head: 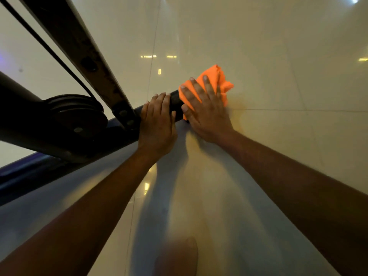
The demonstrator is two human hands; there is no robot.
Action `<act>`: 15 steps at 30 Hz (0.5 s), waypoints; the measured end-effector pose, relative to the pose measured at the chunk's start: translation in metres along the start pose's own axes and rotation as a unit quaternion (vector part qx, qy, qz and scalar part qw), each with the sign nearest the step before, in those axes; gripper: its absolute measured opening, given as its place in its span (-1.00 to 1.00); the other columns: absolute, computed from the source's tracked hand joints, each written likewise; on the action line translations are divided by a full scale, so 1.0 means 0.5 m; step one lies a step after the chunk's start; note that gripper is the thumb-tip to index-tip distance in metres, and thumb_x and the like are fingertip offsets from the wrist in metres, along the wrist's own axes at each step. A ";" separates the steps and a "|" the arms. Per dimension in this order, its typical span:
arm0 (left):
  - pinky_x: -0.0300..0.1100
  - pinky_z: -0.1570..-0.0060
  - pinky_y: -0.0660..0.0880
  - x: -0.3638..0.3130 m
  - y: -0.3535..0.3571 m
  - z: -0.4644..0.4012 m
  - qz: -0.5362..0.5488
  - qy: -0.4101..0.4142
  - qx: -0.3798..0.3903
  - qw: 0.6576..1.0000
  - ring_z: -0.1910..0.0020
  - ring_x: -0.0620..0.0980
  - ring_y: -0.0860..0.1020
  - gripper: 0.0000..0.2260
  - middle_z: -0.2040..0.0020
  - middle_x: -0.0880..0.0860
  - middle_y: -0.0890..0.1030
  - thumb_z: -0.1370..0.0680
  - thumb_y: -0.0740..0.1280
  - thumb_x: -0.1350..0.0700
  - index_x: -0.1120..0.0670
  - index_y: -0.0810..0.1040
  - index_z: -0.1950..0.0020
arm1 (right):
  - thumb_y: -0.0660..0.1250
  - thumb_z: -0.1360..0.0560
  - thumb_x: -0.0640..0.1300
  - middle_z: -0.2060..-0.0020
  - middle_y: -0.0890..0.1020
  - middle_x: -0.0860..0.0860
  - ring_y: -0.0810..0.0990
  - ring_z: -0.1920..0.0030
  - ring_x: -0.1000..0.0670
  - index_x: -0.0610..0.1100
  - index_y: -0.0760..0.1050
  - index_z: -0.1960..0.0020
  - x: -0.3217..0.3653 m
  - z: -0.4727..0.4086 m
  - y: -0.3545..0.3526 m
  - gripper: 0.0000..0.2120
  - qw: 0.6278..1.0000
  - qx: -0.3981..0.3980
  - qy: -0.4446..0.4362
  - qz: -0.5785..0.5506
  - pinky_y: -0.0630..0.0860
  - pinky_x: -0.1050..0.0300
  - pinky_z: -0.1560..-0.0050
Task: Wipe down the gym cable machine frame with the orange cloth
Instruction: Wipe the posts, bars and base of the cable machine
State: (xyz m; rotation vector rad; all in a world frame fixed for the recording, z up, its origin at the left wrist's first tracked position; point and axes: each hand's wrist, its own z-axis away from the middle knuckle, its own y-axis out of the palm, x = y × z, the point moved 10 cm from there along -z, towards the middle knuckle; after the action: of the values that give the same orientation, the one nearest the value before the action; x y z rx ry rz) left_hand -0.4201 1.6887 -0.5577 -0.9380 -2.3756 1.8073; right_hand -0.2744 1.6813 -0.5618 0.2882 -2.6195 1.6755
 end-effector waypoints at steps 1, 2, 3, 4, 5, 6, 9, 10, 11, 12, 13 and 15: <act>0.12 -0.66 0.15 0.000 -0.002 0.000 0.001 -0.001 0.000 1.000 -0.63 0.18 0.31 -0.55 -0.60 0.17 0.41 -0.76 0.18 0.08 0.19 0.33 -0.63 | 0.06 -0.80 0.16 -0.70 0.28 -0.09 0.12 -0.72 -0.27 0.03 0.29 -0.71 0.009 -0.002 0.001 -0.48 0.999 0.008 -0.037 0.007 0.09 -0.36 -0.66; 0.11 -0.66 0.14 0.000 -0.004 -0.001 0.001 -0.001 0.000 1.000 -0.64 0.17 0.31 -0.55 -0.60 0.17 0.41 -0.76 0.19 0.08 0.18 0.33 -0.64 | 0.06 -0.81 0.16 -0.70 0.28 -0.10 0.13 -0.72 -0.27 0.05 0.29 -0.71 0.001 -0.007 -0.003 -0.49 0.998 0.008 -0.061 0.013 0.08 -0.35 -0.66; 0.11 -0.66 0.14 -0.001 -0.005 -0.001 0.003 -0.001 0.002 1.000 -0.64 0.17 0.30 -0.55 -0.61 0.17 0.41 -0.75 0.19 0.08 0.18 0.33 -0.64 | 0.07 -0.80 0.17 -0.70 0.27 -0.12 0.13 -0.72 -0.28 0.07 0.29 -0.71 -0.017 -0.012 -0.011 -0.50 0.998 0.007 -0.065 0.015 0.10 -0.34 -0.67; 0.10 -0.67 0.13 -0.001 -0.005 0.000 0.006 0.000 0.004 1.000 -0.64 0.16 0.30 -0.55 -0.61 0.16 0.40 -0.75 0.19 0.08 0.18 0.32 -0.64 | 0.07 -0.80 0.19 -0.71 0.25 -0.13 0.11 -0.72 -0.29 0.10 0.29 -0.71 -0.039 -0.016 -0.018 -0.49 0.999 0.007 -0.042 0.010 0.13 -0.33 -0.66; 0.10 -0.67 0.12 -0.002 -0.007 0.001 0.008 0.000 0.005 1.000 -0.65 0.16 0.29 -0.54 -0.62 0.16 0.40 -0.76 0.20 0.08 0.18 0.32 -0.65 | 0.07 -0.79 0.22 -0.72 0.23 -0.12 0.09 -0.72 -0.30 0.13 0.29 -0.70 -0.060 -0.018 -0.021 -0.49 1.000 0.013 -0.003 -0.005 0.15 -0.31 -0.66; 0.10 -0.67 0.12 -0.002 -0.009 0.002 0.009 0.001 0.003 1.000 -0.65 0.16 0.29 -0.54 -0.62 0.16 0.39 -0.76 0.20 0.09 0.17 0.31 -0.65 | 0.08 -0.79 0.22 -0.72 0.23 -0.11 0.06 -0.73 -0.29 0.14 0.29 -0.70 -0.071 -0.018 -0.021 -0.49 0.999 0.022 0.032 -0.024 0.17 -0.30 -0.67; 0.11 -0.67 0.13 -0.004 -0.014 0.004 0.009 -0.002 -0.002 1.000 -0.64 0.16 0.29 -0.54 -0.61 0.16 0.40 -0.75 0.20 0.10 0.18 0.32 -0.65 | 0.18 -0.77 0.13 -0.65 0.38 -0.12 0.16 -0.71 -0.28 0.01 0.40 -0.66 -0.059 -0.024 -0.019 -0.51 0.996 0.037 0.049 -0.062 0.32 -0.34 -0.60; 0.11 -0.67 0.13 -0.005 -0.013 0.006 0.008 -0.006 -0.001 1.000 -0.65 0.16 0.29 -0.55 -0.62 0.16 0.39 -0.76 0.20 0.10 0.18 0.32 -0.65 | 0.21 -0.76 0.09 -0.61 0.44 -0.13 0.23 -0.69 -0.26 -0.04 0.45 -0.62 -0.055 -0.027 -0.023 -0.52 0.996 0.038 0.045 -0.070 0.40 -0.36 -0.53; 0.12 -0.67 0.13 -0.006 -0.012 0.007 0.007 -0.008 0.003 1.000 -0.65 0.16 0.28 -0.55 -0.62 0.16 0.39 -0.76 0.19 0.09 0.18 0.31 -0.65 | 0.25 -0.75 0.05 -0.58 0.48 -0.14 0.29 -0.67 -0.24 -0.09 0.49 -0.59 -0.055 -0.028 -0.027 -0.54 0.995 0.037 0.044 -0.079 0.49 -0.34 -0.47; 0.13 -0.67 0.13 -0.006 -0.012 0.006 0.006 -0.010 0.007 1.000 -0.66 0.16 0.28 -0.54 -0.63 0.16 0.38 -0.76 0.19 0.09 0.18 0.31 -0.65 | 0.28 -0.74 0.02 -0.56 0.51 -0.14 0.34 -0.65 -0.22 -0.12 0.53 -0.55 -0.057 -0.028 -0.034 -0.56 0.994 0.035 0.045 -0.092 0.54 -0.30 -0.42; 0.14 -0.67 0.12 -0.005 -0.012 0.006 0.008 -0.012 0.014 1.000 -0.66 0.17 0.27 -0.54 -0.63 0.17 0.38 -0.76 0.20 0.09 0.19 0.30 -0.65 | 0.31 -0.72 -0.01 -0.53 0.54 -0.14 0.38 -0.63 -0.21 -0.14 0.57 -0.52 -0.056 -0.024 -0.043 -0.59 0.992 0.036 0.048 -0.107 0.58 -0.26 -0.40; 0.16 -0.67 0.13 -0.006 -0.015 0.003 0.008 -0.012 0.037 0.999 -0.65 0.18 0.28 -0.52 -0.63 0.17 0.37 -0.74 0.22 0.09 0.19 0.30 -0.65 | 0.32 -0.71 -0.02 -0.48 0.59 -0.16 0.45 -0.59 -0.21 -0.16 0.62 -0.45 -0.047 -0.003 -0.065 -0.62 0.990 0.044 0.049 -0.123 0.60 -0.19 -0.37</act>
State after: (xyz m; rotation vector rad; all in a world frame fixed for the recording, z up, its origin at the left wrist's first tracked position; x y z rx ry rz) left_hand -0.4214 1.6851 -0.5507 -0.9361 -2.3045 1.9073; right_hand -0.2459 1.6729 -0.5344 0.4959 -2.3325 1.6782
